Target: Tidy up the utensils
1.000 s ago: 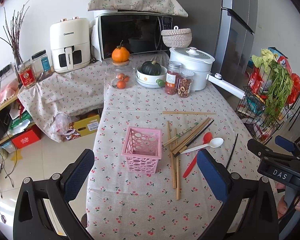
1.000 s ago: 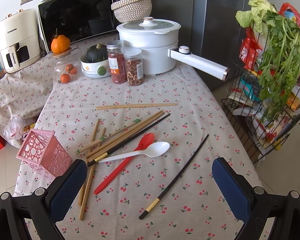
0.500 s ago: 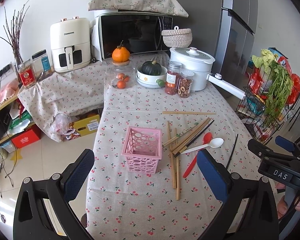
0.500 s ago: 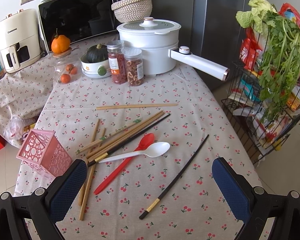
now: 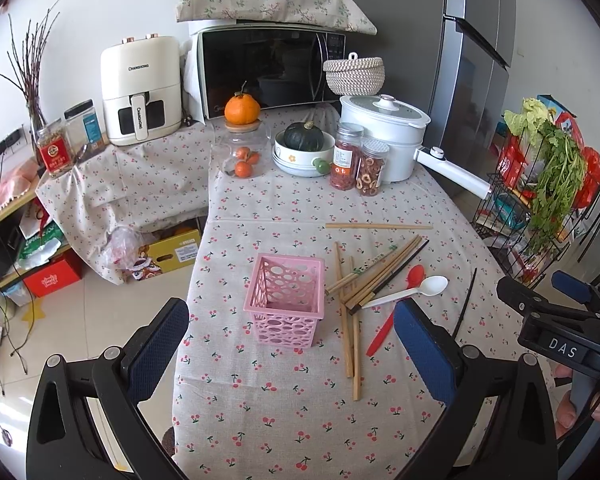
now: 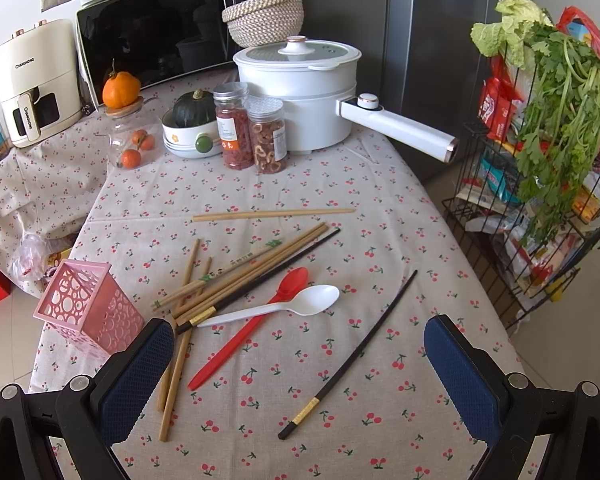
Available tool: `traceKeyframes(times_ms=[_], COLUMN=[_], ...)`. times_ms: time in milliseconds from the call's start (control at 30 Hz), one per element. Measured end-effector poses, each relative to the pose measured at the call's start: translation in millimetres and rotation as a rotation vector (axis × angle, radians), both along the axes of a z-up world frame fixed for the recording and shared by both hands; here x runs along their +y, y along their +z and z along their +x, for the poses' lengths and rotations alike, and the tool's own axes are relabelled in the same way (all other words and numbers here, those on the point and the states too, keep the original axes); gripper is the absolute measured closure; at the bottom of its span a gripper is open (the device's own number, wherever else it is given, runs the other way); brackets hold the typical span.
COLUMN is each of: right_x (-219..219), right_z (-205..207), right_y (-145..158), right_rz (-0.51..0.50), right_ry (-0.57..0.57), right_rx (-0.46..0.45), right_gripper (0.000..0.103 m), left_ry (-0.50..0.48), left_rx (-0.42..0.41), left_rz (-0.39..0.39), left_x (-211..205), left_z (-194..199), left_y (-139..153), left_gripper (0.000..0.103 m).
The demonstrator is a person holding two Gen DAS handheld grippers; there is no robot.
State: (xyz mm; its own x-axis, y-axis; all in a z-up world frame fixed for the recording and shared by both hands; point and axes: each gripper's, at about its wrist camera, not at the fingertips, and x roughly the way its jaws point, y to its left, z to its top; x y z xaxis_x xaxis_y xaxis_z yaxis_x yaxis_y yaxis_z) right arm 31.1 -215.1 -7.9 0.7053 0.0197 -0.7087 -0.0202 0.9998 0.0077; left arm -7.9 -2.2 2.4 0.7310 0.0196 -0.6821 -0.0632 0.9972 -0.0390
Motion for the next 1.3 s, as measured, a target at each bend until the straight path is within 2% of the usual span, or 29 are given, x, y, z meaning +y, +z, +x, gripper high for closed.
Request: traceKeyframes(times_ms=[667,933,1067,1200,1300], right_x=[0,1,-6,-28,-47], right_z=[0,1,11,32,54], right_y=[0,-2,-5,-6,-9], right_rz=[0.000,0.005,0.013,0.054,0.080], right_ry=[-0.001,-0.002,-0.018,-0.055,-0.092], right_rx=[0.000,0.010,0.030,0.072,0.119], right_gripper=[0.000,0.000,0.000,0.000,0.000], left_ry=[0.001,-0.017,-0.059,-0.122,-0.195], left_rx=[-0.001,-0.001,-0.009,-0.019,0.027], left_rz=[0.003,0.027,0.055,0.131,0.124], left_x=[0,-2,-8,-21,-29], left_z=[0,1,8,23,43], left_y=[0,-2,5,11,11], left_gripper=[0.000,0.000,0.000,0.000,0.000])
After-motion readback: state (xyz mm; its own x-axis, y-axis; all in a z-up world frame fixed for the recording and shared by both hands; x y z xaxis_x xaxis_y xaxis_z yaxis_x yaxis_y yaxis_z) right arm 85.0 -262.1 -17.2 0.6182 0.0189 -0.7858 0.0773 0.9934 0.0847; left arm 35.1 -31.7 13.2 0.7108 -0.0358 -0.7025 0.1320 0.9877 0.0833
